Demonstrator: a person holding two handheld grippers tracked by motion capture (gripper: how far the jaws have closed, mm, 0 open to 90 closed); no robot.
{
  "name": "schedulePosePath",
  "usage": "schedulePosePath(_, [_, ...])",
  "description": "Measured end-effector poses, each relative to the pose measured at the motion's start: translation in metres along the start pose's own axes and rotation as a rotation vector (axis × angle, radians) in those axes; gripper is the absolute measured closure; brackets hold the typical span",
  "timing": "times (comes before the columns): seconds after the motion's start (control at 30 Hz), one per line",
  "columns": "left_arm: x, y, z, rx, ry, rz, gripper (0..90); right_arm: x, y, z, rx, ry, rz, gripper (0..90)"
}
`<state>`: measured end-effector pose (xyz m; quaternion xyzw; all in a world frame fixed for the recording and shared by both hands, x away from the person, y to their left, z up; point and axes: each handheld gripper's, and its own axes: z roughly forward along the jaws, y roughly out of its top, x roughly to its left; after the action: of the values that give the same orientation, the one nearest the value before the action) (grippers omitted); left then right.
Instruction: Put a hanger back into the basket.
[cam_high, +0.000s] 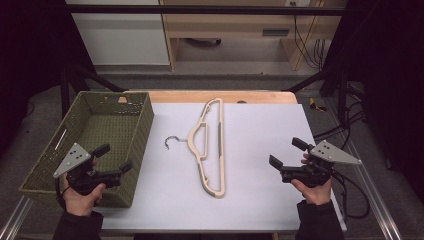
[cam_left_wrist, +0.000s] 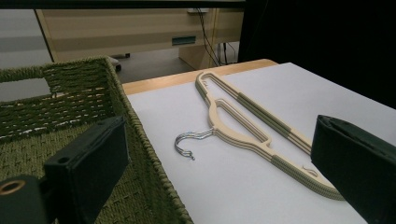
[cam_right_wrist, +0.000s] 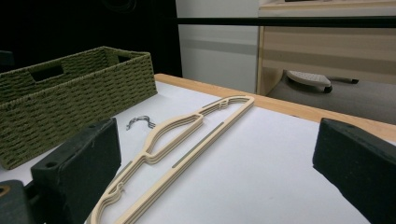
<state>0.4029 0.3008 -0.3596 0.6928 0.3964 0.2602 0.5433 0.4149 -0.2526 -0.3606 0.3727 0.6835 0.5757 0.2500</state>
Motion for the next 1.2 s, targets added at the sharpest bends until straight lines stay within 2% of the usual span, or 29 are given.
schedulePosePath(0.2, [0.001,-0.001,-0.001,0.004,0.0,0.004,4.2,0.004,0.002,0.003,0.007,-0.006,0.001,4.2])
schedulePosePath(0.33, [0.004,-0.001,-0.002,0.008,0.006,0.009,4.1,0.012,0.004,0.012,0.031,-0.011,0.003,4.8])
schedulePosePath(0.47, [0.005,-0.002,-0.002,0.006,0.012,0.008,4.1,0.026,0.007,0.026,0.06,0.002,-0.003,5.0])
schedulePosePath(0.6, [0.004,-0.001,-0.002,0.01,0.011,0.015,4.1,0.034,0.01,0.033,0.079,0.013,-0.006,5.6])
schedulePosePath(0.7, [0.004,-0.001,-0.003,0.006,0.014,0.015,4.1,0.045,0.016,0.046,0.092,0.032,-0.016,5.9])
schedulePosePath(0.8, [0.005,0.0,-0.005,0.003,0.017,0.018,4.1,0.055,0.019,0.058,0.101,0.05,0.003,6.7])
schedulePosePath(0.9, [0.006,0.001,-0.007,-0.004,0.021,0.015,4.2,0.061,0.019,0.066,0.128,0.066,-0.019,7.2])
schedulePosePath(0.93, [0.006,0.001,-0.007,-0.006,0.021,0.013,4.1,0.068,0.018,0.075,0.153,0.076,-0.033,7.6])
schedulePosePath(1.0, [0.007,0.001,-0.007,-0.006,0.023,0.014,4.1,0.072,0.018,0.079,0.165,0.081,-0.036,7.6])
schedulePosePath(1.1, [0.007,0.0,-0.007,-0.004,0.023,0.016,4.1,0.085,0.016,0.097,0.206,0.084,-0.047,8.6])
schedulePosePath(1.2, [0.007,0.0,-0.007,-0.005,0.022,0.018,4.1,0.09,0.015,0.106,0.218,0.082,-0.047,9.2])
